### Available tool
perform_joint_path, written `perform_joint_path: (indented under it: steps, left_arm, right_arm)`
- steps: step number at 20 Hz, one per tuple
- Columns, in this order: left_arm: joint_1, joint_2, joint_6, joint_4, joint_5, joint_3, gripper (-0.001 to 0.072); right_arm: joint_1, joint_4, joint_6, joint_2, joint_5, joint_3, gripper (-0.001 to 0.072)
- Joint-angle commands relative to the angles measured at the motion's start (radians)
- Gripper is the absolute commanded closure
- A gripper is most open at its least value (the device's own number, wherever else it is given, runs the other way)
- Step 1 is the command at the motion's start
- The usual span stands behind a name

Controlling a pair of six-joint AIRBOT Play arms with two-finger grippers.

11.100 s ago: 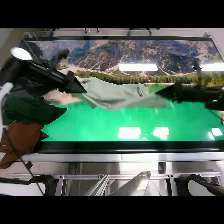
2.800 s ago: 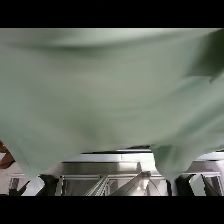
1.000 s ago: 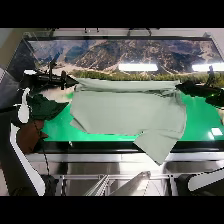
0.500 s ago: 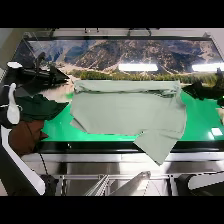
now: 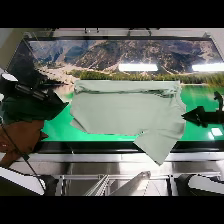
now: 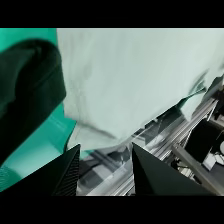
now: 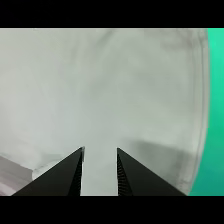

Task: Fold the shirts.

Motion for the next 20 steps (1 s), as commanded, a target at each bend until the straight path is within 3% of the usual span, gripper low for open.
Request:
perform_joint_path:
  steps: [1,5,8,9,12,13,14,17,20]
  left_arm:
    - [-0.065,0.066,0.01,0.141,0.072,-0.206,0.0369]
    - [-0.118,0.051,0.011,0.17,0.241,-0.242,0.0369]
    - [-0.149,-0.022,0.011,0.154,0.231,-0.166,0.0369]
    - [-0.166,-0.052,0.014,0.153,0.201,-0.13,0.0405]
    - [-0.239,-0.117,0.018,0.115,0.144,-0.032,0.0411]
    - [-0.262,-0.132,0.02,0.113,0.125,-0.012,0.049]
    - [-0.282,-0.143,0.049,0.114,0.097,0.0,0.0706]
    - [-0.301,-0.146,0.051,0.132,0.092,-0.016,0.0686]
    - [-0.283,-0.146,0.051,0.131,0.062,-0.027,0.0686]
  right_arm:
    - [-0.005,0.066,-0.003,0.098,-0.031,-0.148,0.0466]
    - [-0.005,0.08,-0.007,0.142,0.016,-0.162,0.0466]
    - [-0.005,0.096,-0.002,0.183,0.035,-0.162,0.0466]
    - [-0.005,0.096,0.013,0.193,0.04,-0.162,0.0466]
    - [-0.007,0.024,0.15,0.215,0.047,-0.162,0.0451]
    - [-0.007,-0.04,0.228,0.219,0.061,-0.162,0.0415]
    - [-0.007,-0.141,0.321,0.222,0.077,-0.162,0.0311]
    - [-0.006,-0.371,0.521,0.222,0.113,-0.167,0.0286]
    - [-0.005,-0.395,0.543,0.222,0.046,-0.202,0.0285]
